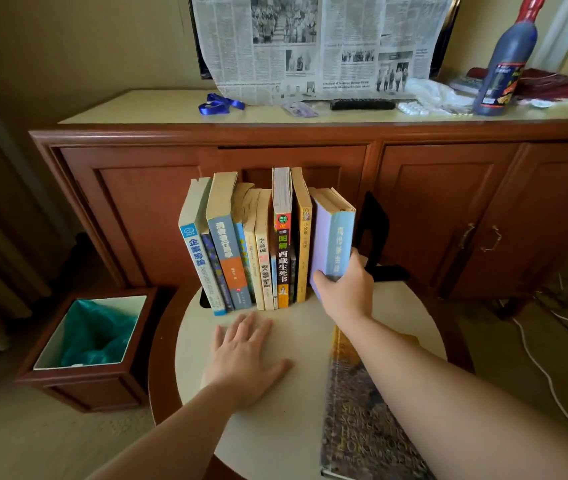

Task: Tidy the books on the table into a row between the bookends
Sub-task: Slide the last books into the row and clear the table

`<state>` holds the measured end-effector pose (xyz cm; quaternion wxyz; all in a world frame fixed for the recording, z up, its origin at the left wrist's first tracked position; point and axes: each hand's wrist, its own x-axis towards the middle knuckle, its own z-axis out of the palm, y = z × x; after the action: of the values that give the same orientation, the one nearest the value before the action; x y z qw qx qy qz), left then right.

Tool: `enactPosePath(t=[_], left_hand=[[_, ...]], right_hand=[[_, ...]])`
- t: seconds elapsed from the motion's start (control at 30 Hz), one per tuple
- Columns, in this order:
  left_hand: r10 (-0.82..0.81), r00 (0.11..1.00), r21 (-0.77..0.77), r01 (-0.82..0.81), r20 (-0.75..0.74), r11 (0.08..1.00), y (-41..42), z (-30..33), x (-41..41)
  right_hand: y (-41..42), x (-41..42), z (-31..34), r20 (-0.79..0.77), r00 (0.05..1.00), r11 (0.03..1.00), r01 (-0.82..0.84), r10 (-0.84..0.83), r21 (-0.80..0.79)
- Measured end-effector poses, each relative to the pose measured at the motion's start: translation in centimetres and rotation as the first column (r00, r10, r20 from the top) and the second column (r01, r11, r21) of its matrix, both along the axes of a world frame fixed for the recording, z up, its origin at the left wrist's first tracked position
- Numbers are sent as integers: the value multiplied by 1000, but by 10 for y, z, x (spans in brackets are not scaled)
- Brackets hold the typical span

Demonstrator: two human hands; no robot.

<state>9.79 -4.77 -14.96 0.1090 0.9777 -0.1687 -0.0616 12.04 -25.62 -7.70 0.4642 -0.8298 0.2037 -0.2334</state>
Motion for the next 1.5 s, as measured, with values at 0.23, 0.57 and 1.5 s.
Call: enactPosePath(t=[0.23, 0.57, 1.5], left_hand=[[4, 1000, -1, -4, 15, 1000, 0, -5, 1], [5, 1000, 17, -5, 20, 1000, -1, -2, -1], [-70, 669, -586, -589, -740, 557, -101, 57, -79]], right_hand=[[-8, 29, -27, -228, 958, 985, -164, 172, 56], [-19, 37, -33, -417, 877, 937, -321, 239, -139], [-67, -166, -40, -328, 944, 999, -44, 39, -6]])
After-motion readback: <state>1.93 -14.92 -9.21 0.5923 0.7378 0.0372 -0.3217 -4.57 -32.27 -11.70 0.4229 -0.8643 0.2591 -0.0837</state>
